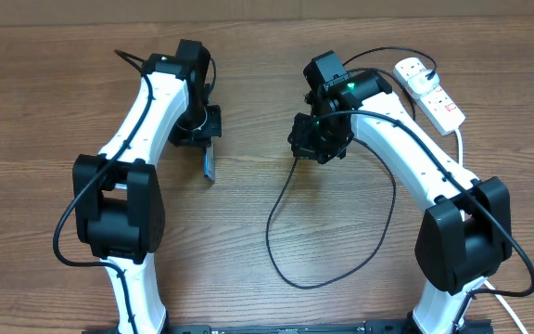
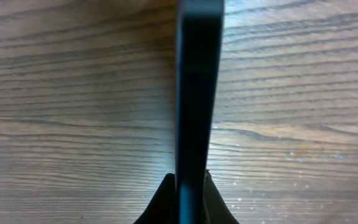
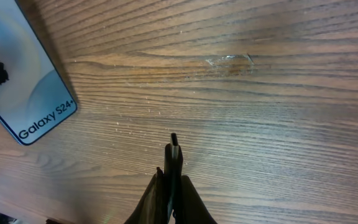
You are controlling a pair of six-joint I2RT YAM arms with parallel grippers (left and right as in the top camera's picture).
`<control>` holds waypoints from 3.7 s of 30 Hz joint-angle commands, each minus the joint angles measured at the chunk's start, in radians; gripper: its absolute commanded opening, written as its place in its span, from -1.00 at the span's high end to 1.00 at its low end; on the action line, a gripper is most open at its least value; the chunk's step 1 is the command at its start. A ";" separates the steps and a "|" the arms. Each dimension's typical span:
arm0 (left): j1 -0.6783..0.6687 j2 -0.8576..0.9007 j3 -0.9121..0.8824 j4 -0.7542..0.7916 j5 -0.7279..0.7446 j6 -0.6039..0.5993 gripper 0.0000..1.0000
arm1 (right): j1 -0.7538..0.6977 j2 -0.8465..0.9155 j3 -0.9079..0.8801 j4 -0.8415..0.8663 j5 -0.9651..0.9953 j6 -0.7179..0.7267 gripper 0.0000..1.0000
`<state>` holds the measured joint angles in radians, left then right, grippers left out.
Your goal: Plug charger to phone and switch on socket
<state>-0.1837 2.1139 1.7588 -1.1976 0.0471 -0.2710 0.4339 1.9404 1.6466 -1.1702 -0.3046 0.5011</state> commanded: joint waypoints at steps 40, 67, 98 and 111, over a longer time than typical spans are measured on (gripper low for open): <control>0.006 0.009 -0.098 0.126 -0.048 -0.023 0.77 | 0.043 0.001 -0.089 0.075 0.023 0.032 0.93; 0.006 0.009 -0.098 0.133 -0.047 -0.024 0.91 | 0.045 0.005 -0.324 0.320 0.074 0.186 0.92; 0.006 0.009 -0.098 0.148 -0.034 -0.024 0.91 | 0.042 0.073 -0.371 0.191 0.224 0.259 0.44; 0.006 0.009 -0.098 0.174 -0.002 -0.021 0.91 | 0.042 0.073 -0.343 0.064 0.324 0.264 -0.04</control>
<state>-0.1810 2.1139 1.6684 -1.0302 0.0315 -0.2859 0.4786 1.9858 1.2922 -1.0958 -0.0463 0.7559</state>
